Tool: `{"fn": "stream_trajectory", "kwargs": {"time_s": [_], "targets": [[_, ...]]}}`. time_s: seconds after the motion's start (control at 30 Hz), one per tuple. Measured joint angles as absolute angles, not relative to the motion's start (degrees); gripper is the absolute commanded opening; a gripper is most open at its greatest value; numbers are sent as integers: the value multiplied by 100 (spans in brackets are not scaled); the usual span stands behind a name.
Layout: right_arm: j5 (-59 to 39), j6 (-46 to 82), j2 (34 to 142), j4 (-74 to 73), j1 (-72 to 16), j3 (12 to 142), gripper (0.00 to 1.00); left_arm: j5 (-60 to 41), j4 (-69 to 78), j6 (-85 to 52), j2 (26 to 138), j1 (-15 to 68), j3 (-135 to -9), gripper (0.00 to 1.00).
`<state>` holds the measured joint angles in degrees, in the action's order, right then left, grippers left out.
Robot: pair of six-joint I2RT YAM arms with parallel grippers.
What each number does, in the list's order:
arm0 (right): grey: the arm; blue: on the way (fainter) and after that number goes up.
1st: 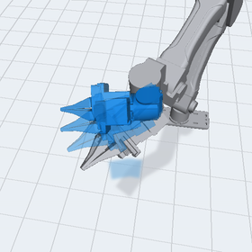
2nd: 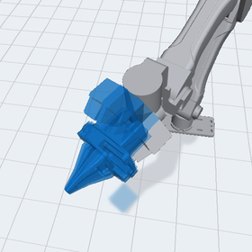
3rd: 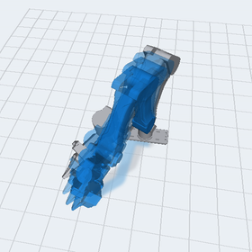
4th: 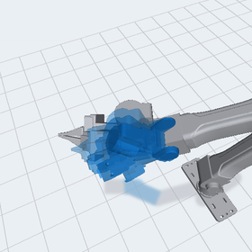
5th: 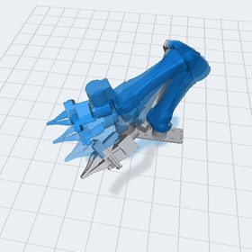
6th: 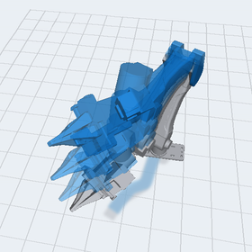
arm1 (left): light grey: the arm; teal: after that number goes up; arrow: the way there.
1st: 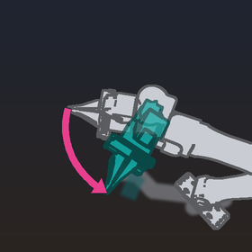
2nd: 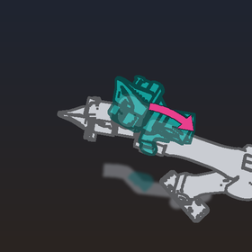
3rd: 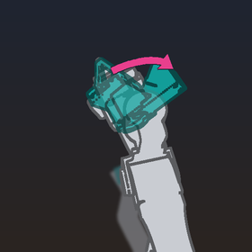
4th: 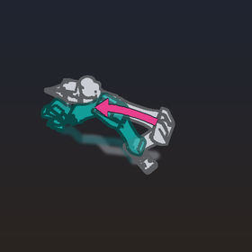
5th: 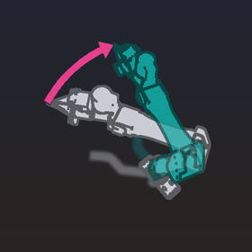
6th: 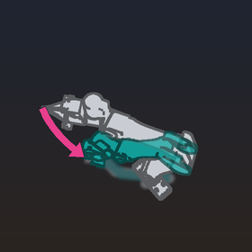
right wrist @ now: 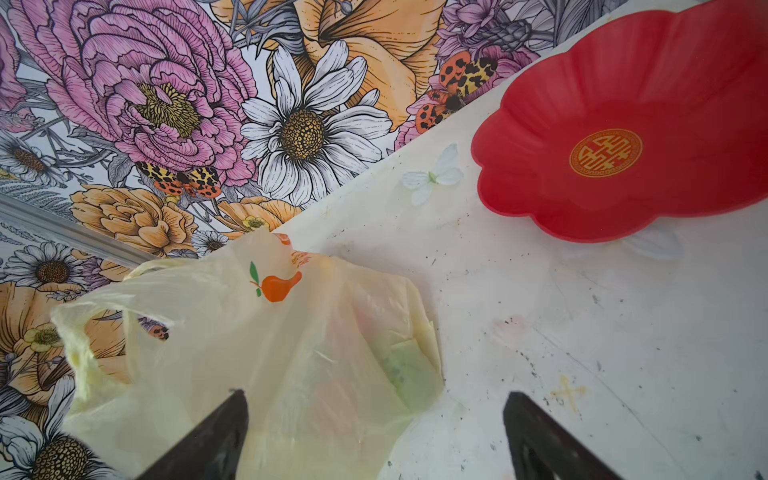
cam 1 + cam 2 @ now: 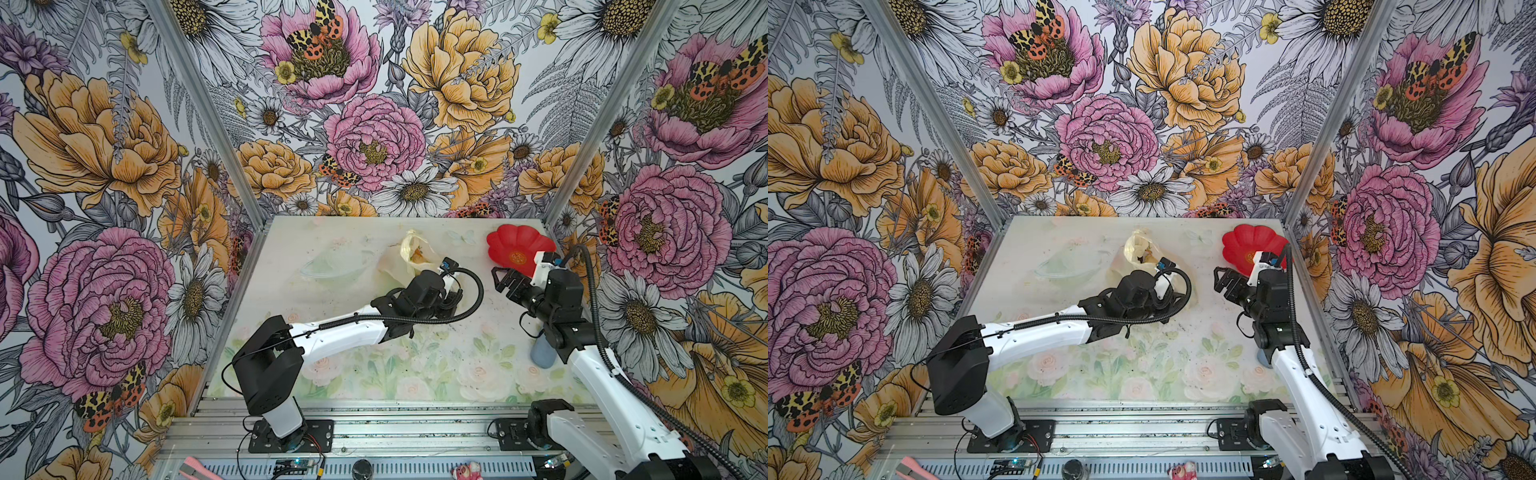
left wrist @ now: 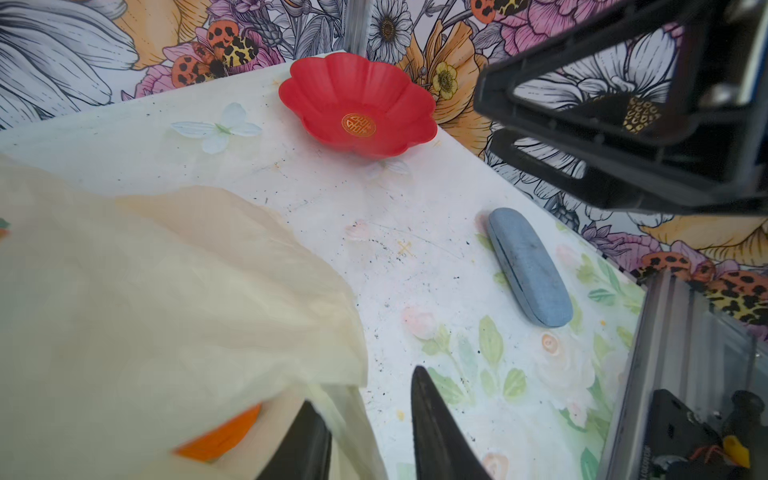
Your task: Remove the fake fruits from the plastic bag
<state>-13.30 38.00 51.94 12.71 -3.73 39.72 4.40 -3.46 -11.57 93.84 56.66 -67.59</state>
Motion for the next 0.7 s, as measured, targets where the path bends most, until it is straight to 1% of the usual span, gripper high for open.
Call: {"fn": "stream_trajectory", "kwargs": {"time_s": [0.07, 0.17, 0.23, 0.33, 0.5, 0.7], "targets": [[-1326, 3730, 5194, 1356, -456, 4130, 97, 447, -565, -1190, 9190, 5645, -6775, 60], [-1247, 3566, 5194, 1551, -637, 4410, 97, 401, -832, -1186, 8801, 5603, -6840, 72], [-1138, 3420, 5194, 1719, -821, 4628, 97, 329, -923, -1203, 8440, 5531, -6829, 77], [-860, 3144, 5258, 1990, -1223, 5019, 97, 89, -794, -1337, 7655, 5168, -6595, 82], [-294, 2694, 5763, 2300, -2062, 5704, 97, -86, -506, -1728, 6571, 4224, -5990, 82], [349, 2174, 7032, 2552, -3044, 6724, 97, -93, -628, -2268, 6359, 3319, -5465, 82]]}}
